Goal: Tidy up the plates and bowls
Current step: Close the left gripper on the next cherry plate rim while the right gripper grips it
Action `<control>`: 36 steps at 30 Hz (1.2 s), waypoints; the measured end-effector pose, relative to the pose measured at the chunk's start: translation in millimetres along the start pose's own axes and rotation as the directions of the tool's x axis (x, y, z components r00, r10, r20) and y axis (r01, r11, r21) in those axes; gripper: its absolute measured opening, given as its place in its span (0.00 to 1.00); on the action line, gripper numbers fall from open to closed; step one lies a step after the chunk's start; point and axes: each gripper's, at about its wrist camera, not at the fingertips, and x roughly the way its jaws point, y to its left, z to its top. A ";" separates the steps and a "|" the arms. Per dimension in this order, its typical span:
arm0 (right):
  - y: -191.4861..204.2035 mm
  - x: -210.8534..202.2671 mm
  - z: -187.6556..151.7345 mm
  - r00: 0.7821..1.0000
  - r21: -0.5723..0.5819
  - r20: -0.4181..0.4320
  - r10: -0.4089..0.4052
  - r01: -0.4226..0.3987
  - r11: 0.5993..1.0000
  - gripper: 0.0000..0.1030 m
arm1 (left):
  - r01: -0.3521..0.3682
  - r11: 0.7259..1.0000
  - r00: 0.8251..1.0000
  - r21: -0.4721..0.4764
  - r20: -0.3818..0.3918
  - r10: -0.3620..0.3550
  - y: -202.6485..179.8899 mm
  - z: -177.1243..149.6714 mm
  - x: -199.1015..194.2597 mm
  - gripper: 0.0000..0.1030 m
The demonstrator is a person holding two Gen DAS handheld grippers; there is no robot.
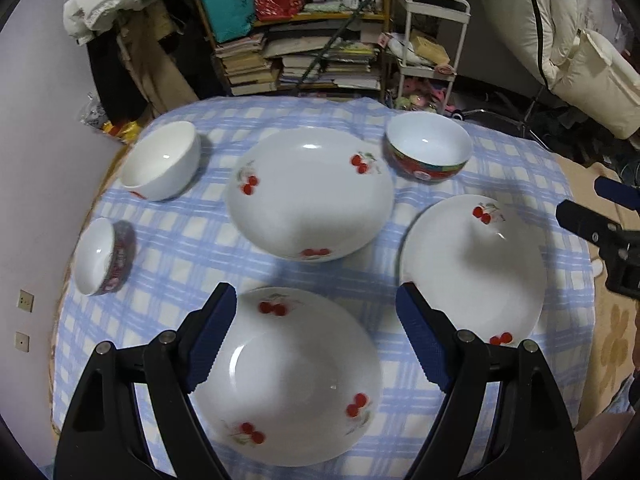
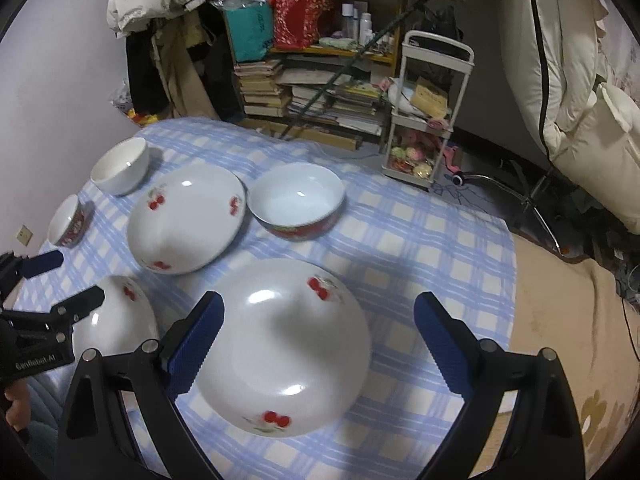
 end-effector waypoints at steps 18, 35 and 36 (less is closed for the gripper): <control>-39.4 58.6 -35.3 0.994 0.048 -0.112 0.014 -0.008 0.999 0.97 | 0.128 0.992 0.986 -0.008 -0.109 -0.128 -47.6 -6.7 71.9 0.79; -46.0 101.4 -57.9 0.972 0.126 -0.211 0.108 -0.083 0.989 0.43 | 0.161 0.986 0.970 -0.047 -0.176 -0.167 -57.9 -7.0 112.3 0.52; -46.0 102.8 -58.2 0.970 0.130 -0.216 0.115 -0.088 0.988 0.41 | 0.167 0.985 0.968 -0.053 -0.180 -0.174 -57.9 -7.2 114.0 0.50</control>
